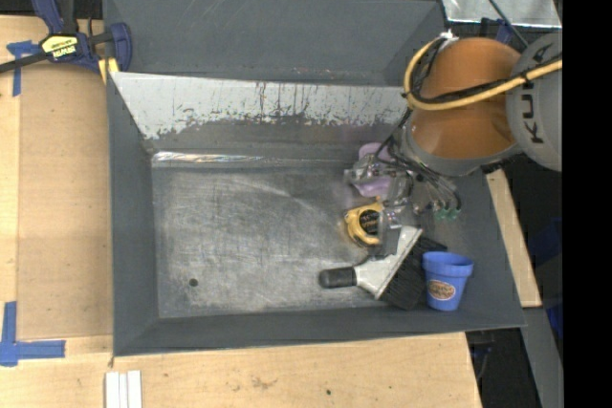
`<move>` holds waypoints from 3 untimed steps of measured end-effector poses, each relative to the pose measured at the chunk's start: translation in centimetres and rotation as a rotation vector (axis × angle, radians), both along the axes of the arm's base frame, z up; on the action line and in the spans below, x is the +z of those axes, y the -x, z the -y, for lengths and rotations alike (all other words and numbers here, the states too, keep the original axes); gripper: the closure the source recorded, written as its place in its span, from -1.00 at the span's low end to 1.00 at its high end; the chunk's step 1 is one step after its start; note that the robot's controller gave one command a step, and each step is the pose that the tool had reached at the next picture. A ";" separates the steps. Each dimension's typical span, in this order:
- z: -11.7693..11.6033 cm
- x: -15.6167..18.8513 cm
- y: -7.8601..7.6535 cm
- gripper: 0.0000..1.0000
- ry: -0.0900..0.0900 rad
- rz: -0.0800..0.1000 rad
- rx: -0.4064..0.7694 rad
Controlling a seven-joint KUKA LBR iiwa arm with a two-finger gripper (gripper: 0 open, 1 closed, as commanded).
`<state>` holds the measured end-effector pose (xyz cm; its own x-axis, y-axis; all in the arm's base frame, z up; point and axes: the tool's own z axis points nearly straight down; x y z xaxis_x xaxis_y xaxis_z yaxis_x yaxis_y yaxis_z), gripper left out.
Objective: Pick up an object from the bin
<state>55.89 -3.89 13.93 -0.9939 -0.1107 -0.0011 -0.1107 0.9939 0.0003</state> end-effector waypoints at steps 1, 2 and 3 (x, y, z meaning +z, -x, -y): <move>3.6 -6.1 -3.8 1.00 -0.002 -0.005 0.278; 3.6 -6.0 -3.9 1.00 -0.002 -0.005 0.277; 10.6 6.7 -6.4 1.00 0.006 0.007 0.500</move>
Offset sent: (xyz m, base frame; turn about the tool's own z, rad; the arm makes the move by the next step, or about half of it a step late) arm 0.0000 0.0000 0.0000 0.0000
